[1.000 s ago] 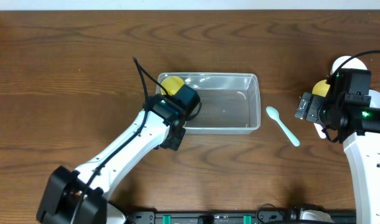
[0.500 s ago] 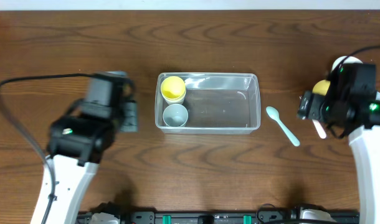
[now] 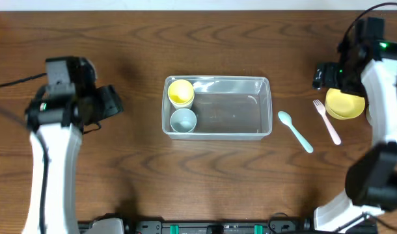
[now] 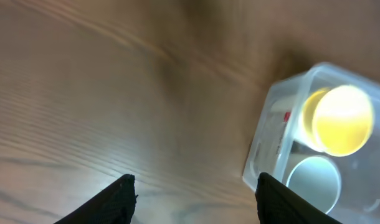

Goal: Pack container

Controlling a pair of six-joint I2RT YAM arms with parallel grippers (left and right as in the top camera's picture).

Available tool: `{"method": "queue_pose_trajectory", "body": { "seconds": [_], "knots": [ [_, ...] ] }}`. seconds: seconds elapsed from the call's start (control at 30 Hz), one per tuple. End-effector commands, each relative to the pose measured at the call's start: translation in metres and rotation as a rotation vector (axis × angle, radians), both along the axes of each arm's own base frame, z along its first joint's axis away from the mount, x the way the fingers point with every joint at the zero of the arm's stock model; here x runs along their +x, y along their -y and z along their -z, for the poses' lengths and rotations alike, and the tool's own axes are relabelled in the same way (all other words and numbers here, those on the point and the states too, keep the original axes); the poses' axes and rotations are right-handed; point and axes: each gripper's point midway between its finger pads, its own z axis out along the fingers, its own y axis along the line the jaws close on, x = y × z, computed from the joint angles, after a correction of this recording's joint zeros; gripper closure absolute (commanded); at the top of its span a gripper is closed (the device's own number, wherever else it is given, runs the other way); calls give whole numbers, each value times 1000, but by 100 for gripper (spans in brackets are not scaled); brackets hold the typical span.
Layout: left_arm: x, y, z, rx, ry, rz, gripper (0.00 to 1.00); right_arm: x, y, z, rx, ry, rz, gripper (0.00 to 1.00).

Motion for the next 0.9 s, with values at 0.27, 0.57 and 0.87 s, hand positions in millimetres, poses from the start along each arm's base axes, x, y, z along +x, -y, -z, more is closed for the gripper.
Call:
{"method": "queue_pose_trajectory", "body": {
  "seconds": [0.27, 0.57, 0.87],
  "knots": [
    [7, 19, 75, -130, -254, 103, 37, 7, 32, 81, -44, -173, 23, 12],
    [8, 19, 76, -127, -253, 105, 37, 2, 31, 113, -23, -248, 23, 46],
    [4, 19, 77, -130, -268, 104, 37, 0, 30, 120, -17, -264, 21, 69]
  ]
}}
